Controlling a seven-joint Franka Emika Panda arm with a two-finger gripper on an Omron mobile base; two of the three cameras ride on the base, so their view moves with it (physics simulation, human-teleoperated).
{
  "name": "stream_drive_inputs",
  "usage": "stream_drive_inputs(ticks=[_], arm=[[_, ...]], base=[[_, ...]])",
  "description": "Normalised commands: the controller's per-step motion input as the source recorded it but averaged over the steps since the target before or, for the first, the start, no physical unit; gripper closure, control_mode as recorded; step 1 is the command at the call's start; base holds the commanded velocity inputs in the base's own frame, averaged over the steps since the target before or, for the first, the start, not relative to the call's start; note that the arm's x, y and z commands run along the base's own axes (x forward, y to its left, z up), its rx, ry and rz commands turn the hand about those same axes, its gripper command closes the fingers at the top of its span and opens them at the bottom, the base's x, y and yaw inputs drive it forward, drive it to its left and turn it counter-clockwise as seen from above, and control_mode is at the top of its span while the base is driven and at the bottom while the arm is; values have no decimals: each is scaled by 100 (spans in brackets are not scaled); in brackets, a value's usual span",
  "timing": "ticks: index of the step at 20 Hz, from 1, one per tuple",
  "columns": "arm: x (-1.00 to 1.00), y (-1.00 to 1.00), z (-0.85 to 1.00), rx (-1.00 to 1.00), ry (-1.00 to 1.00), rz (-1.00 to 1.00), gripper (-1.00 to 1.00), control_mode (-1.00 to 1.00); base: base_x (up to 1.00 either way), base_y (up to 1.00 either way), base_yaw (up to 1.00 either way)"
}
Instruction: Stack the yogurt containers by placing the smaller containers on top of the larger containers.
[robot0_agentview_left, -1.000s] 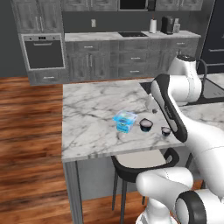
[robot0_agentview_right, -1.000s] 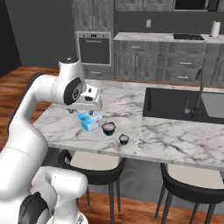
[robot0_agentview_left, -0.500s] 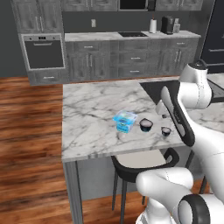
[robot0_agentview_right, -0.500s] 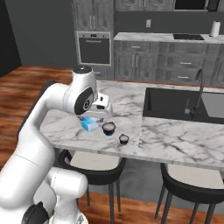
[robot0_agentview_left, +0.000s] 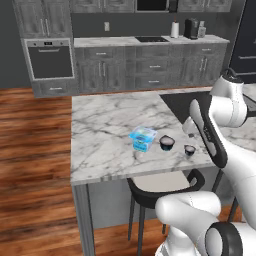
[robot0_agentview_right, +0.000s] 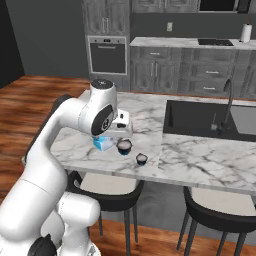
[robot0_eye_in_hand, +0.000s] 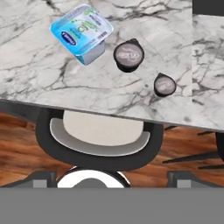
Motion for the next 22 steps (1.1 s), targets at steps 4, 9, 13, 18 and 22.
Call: stream_drive_inputs(ticks=[4,9,13,18,22], arm=[[0,-9,0,11,1,7,-100,-100],[0,0,0,12,6,0,-100,-100],[4,0,0,8,12,0,-100,-100],[11,0,-2,6,4,0,-100,-100],[19,0,-7,0,0,0,-100,-100]], base=[[0,0,0],[0,0,0],[0,0,0],[0,0,0],[0,0,0]])
